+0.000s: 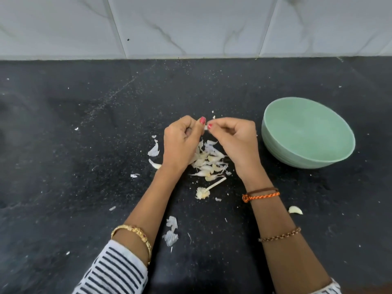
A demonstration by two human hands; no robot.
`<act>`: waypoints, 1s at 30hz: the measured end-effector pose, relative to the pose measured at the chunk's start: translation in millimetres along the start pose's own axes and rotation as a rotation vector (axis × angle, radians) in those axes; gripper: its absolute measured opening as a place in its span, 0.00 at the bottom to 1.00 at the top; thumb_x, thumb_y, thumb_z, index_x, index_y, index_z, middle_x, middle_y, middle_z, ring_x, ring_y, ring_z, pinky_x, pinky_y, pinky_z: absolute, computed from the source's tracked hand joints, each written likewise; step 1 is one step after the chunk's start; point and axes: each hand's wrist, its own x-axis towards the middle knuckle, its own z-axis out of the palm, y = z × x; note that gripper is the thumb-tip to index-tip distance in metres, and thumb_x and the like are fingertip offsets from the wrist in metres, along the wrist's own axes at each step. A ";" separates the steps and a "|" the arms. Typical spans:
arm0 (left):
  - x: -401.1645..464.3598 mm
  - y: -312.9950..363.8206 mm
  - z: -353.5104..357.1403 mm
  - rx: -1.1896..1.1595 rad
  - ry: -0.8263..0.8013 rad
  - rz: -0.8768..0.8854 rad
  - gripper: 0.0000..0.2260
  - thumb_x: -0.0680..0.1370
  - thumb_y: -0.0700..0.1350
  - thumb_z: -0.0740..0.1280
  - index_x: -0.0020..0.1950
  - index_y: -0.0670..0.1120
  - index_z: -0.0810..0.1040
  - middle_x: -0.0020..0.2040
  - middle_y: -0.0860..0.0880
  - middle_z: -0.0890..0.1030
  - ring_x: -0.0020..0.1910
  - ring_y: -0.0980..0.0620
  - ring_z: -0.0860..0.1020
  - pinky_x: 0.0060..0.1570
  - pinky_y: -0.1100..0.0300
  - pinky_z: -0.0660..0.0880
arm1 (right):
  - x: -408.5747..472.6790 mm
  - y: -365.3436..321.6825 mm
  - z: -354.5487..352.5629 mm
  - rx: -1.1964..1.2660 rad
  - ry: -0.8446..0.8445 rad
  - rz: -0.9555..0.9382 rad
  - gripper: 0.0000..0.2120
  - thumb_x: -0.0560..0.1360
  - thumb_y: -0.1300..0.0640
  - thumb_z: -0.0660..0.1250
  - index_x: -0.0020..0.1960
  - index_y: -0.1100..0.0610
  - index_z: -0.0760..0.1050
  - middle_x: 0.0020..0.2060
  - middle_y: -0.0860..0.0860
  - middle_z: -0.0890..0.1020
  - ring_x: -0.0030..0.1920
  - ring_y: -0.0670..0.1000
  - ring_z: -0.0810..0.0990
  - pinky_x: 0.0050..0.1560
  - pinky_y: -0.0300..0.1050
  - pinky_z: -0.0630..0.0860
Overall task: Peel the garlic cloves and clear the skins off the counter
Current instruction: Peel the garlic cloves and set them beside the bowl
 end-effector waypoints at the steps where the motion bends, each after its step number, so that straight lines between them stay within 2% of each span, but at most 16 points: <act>1: -0.3 -0.1 0.0 -0.022 0.004 -0.003 0.18 0.75 0.49 0.63 0.28 0.43 0.68 0.24 0.46 0.66 0.27 0.56 0.63 0.28 0.58 0.64 | 0.3 0.3 -0.3 -0.005 -0.002 0.009 0.04 0.72 0.61 0.70 0.45 0.56 0.82 0.38 0.45 0.83 0.40 0.38 0.81 0.43 0.28 0.75; 3: -0.3 0.8 0.6 -0.061 0.011 -0.006 0.21 0.75 0.50 0.63 0.32 0.33 0.71 0.27 0.36 0.70 0.28 0.52 0.64 0.30 0.53 0.66 | 1.4 2.4 -0.2 -0.016 -0.001 0.023 0.04 0.72 0.60 0.70 0.46 0.56 0.83 0.38 0.45 0.83 0.41 0.39 0.81 0.43 0.29 0.75; 5: 0.0 1.2 1.5 -0.053 0.011 -0.010 0.21 0.74 0.51 0.64 0.35 0.32 0.74 0.29 0.35 0.73 0.29 0.52 0.66 0.32 0.54 0.68 | 2.2 3.0 2.2 -0.048 0.006 0.020 0.04 0.73 0.59 0.69 0.45 0.56 0.82 0.38 0.46 0.83 0.41 0.40 0.81 0.43 0.30 0.76; 8: -2.2 1.3 3.8 -0.038 0.041 -0.037 0.16 0.75 0.50 0.66 0.37 0.37 0.78 0.28 0.47 0.73 0.29 0.57 0.66 0.31 0.62 0.67 | 1.5 4.3 6.2 -0.095 0.043 -0.003 0.04 0.74 0.59 0.68 0.45 0.55 0.82 0.37 0.46 0.83 0.40 0.42 0.81 0.44 0.33 0.77; 12: -3.8 3.9 6.4 -0.040 0.093 -0.072 0.09 0.76 0.46 0.68 0.38 0.43 0.78 0.27 0.54 0.72 0.26 0.60 0.67 0.30 0.68 0.65 | 0.5 3.8 7.5 -0.144 0.078 -0.054 0.04 0.74 0.59 0.68 0.45 0.56 0.82 0.36 0.45 0.82 0.38 0.41 0.79 0.41 0.32 0.76; 19: -4.7 1.8 6.2 -0.012 0.040 -0.024 0.10 0.79 0.43 0.64 0.38 0.43 0.77 0.26 0.56 0.67 0.25 0.60 0.64 0.29 0.68 0.63 | -0.4 2.6 6.1 -0.161 0.064 -0.053 0.04 0.73 0.61 0.68 0.43 0.55 0.82 0.34 0.43 0.81 0.36 0.38 0.78 0.40 0.28 0.74; 22: -2.2 2.8 6.1 -0.068 0.002 -0.087 0.17 0.80 0.42 0.62 0.31 0.40 0.73 0.22 0.58 0.64 0.24 0.60 0.61 0.27 0.68 0.60 | -2.4 -1.5 5.7 -0.083 0.033 -0.019 0.11 0.73 0.63 0.68 0.37 0.49 0.79 0.33 0.45 0.81 0.37 0.41 0.79 0.41 0.30 0.76; 24: -1.1 3.9 5.9 -0.169 -0.011 -0.143 0.21 0.80 0.41 0.62 0.26 0.42 0.67 0.22 0.57 0.62 0.24 0.60 0.59 0.26 0.67 0.59 | -4.0 -4.2 5.8 0.014 0.023 0.042 0.12 0.74 0.65 0.67 0.36 0.49 0.78 0.32 0.46 0.81 0.35 0.39 0.79 0.40 0.29 0.76; 27: -0.6 3.3 6.9 -0.273 -0.022 -0.206 0.21 0.79 0.43 0.62 0.30 0.32 0.69 0.29 0.45 0.65 0.30 0.49 0.60 0.26 0.65 0.59 | -3.7 -3.6 7.8 0.080 0.053 0.103 0.10 0.73 0.66 0.68 0.38 0.53 0.80 0.32 0.45 0.80 0.33 0.38 0.78 0.39 0.27 0.74; 28: -0.5 2.6 6.7 -0.270 -0.024 -0.218 0.22 0.79 0.43 0.63 0.31 0.29 0.69 0.31 0.44 0.66 0.31 0.48 0.60 0.27 0.65 0.59 | -4.0 -1.9 9.7 0.056 0.081 0.088 0.08 0.73 0.66 0.68 0.40 0.55 0.81 0.33 0.44 0.80 0.34 0.38 0.78 0.39 0.27 0.74; 30: -0.1 1.6 4.8 -0.192 -0.009 -0.189 0.23 0.79 0.44 0.64 0.30 0.29 0.68 0.27 0.45 0.63 0.28 0.51 0.59 0.26 0.66 0.60 | -6.0 3.4 15.2 -0.119 0.178 -0.053 0.07 0.71 0.67 0.69 0.41 0.57 0.82 0.33 0.41 0.79 0.36 0.39 0.78 0.41 0.25 0.71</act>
